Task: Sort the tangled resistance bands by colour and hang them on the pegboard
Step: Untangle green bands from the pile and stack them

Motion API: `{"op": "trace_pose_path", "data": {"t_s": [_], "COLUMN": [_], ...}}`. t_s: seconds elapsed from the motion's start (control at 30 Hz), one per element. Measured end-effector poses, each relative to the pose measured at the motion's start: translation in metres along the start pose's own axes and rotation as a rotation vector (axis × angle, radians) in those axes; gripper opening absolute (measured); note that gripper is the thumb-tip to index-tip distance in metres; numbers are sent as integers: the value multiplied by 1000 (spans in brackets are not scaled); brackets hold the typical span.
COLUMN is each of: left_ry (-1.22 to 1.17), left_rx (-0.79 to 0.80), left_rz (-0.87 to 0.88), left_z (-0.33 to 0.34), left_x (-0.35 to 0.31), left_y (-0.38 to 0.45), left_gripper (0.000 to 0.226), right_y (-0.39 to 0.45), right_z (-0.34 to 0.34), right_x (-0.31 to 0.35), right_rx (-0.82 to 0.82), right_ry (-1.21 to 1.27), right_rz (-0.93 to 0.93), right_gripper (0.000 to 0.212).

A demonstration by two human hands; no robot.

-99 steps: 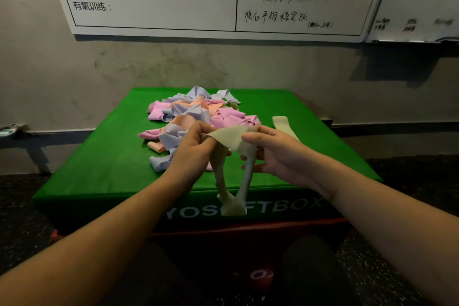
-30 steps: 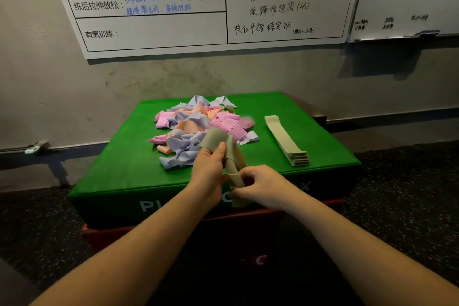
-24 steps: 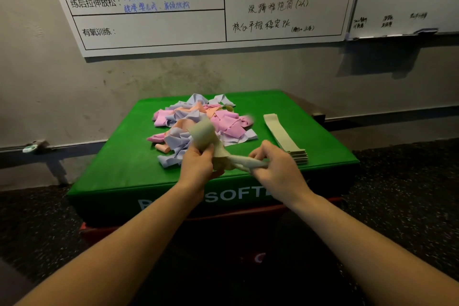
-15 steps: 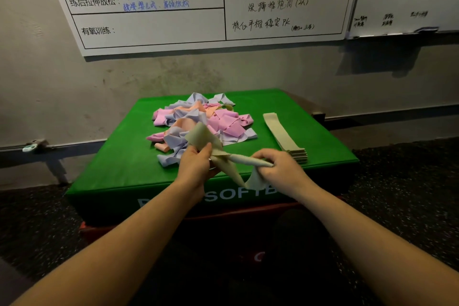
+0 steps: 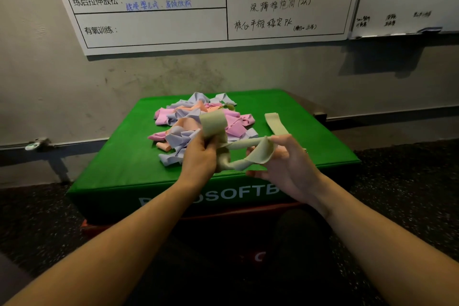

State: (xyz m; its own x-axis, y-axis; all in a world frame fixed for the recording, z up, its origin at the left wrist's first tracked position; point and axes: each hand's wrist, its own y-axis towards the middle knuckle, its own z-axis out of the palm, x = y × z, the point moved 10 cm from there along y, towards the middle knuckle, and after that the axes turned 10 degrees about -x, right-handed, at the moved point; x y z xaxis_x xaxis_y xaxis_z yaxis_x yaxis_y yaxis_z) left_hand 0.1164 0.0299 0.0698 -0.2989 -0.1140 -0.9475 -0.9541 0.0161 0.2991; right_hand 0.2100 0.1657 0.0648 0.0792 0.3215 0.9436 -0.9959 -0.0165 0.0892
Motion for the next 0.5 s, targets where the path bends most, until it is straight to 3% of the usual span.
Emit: {"op": "trace_pose_path", "data": {"t_s": [0.13, 0.2, 0.3, 0.43, 0.5], "left_ry": [-75, -123, -153, -227, -237], "left_rx": [-49, -56, -13, -30, -66], "left_rz": [-80, -114, -124, -175, -165], "left_z": [-4, -4, 4, 4, -3], "left_x": [6, 7, 3, 4, 5], "left_y": [4, 5, 0, -1, 4], "left_gripper": [18, 16, 14, 11, 15], "right_y": [5, 8, 11, 13, 11], "right_z": [-17, -31, -48, -62, -65], "right_x": [-10, -12, -17, 6, 14], "right_rx": [-69, -183, -349, -523, -556], "right_ry": [0, -124, -293, -972, -1019], "right_rz": [99, 109, 132, -97, -142], "right_gripper": [39, 25, 26, 19, 16]}}
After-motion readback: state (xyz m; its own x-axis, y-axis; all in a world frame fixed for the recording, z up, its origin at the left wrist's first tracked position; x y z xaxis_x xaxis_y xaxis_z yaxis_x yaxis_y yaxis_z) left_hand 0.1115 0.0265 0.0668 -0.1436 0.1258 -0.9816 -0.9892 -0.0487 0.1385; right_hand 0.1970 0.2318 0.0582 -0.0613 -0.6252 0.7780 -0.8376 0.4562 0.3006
